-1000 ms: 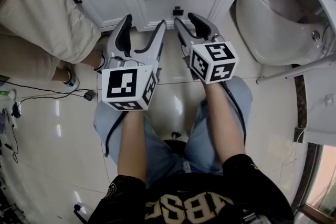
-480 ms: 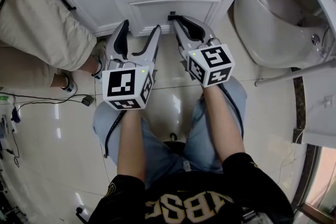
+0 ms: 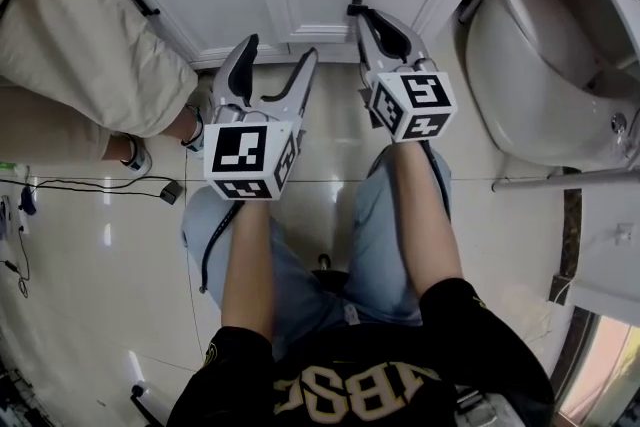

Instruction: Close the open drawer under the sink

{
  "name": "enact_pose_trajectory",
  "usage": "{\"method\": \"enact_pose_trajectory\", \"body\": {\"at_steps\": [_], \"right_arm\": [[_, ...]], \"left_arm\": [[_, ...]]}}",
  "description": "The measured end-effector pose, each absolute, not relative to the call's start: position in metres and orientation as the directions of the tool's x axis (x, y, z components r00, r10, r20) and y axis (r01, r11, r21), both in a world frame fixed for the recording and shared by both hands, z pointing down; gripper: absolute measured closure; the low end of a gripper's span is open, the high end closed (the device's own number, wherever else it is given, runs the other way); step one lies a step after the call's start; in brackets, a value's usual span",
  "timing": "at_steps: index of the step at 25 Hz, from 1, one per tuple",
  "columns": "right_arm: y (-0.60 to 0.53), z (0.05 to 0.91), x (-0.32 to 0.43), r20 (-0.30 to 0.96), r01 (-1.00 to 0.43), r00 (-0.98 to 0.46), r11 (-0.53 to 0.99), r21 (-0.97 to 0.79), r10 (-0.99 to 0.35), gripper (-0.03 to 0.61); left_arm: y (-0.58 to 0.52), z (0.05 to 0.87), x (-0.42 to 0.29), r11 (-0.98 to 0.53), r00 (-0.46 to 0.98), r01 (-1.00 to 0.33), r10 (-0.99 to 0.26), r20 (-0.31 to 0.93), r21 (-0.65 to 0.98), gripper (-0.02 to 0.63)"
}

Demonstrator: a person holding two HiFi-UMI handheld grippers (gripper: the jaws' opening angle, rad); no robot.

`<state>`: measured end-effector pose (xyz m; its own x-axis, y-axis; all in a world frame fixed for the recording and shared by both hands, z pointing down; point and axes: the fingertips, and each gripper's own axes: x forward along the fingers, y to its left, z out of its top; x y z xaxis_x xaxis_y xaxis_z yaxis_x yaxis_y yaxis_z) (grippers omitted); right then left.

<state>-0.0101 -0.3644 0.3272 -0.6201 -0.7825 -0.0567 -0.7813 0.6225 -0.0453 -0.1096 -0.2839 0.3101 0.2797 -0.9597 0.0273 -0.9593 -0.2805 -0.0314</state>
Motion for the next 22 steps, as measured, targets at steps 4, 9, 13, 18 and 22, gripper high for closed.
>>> {"method": "enact_pose_trajectory", "body": {"at_steps": [4,9,13,18,22], "right_arm": [[-0.399,0.325,-0.012,-0.116,-0.828,-0.555,0.561,-0.022,-0.824,0.525],[-0.439,0.323,-0.023,-0.083,-0.841,-0.539,0.542,-0.016,-0.838,0.525],[-0.461,0.321,-0.025,-0.048,-0.821,-0.567,0.569,-0.051,-0.823,0.525],[-0.469,0.318,-0.025,-0.019,-0.831,-0.556,0.556,0.0,-0.831,0.526],[-0.468,0.322,-0.026,-0.006,-0.823,-0.567,0.567,-0.01,-0.824,0.531]], "left_arm": [[-0.303,0.315,-0.12,-0.285,0.284,-0.958,-0.958,0.035,-0.017,0.282],[-0.319,0.321,-0.128,-0.291,0.293,-0.955,-0.956,0.031,0.052,0.284],[-0.322,0.323,-0.115,-0.313,0.316,-0.947,-0.948,0.036,0.07,0.284],[-0.326,0.32,-0.102,-0.345,0.347,-0.937,-0.937,0.033,0.064,0.284],[-0.327,0.324,-0.1,-0.344,0.347,-0.937,-0.937,0.049,0.063,0.284]]}}
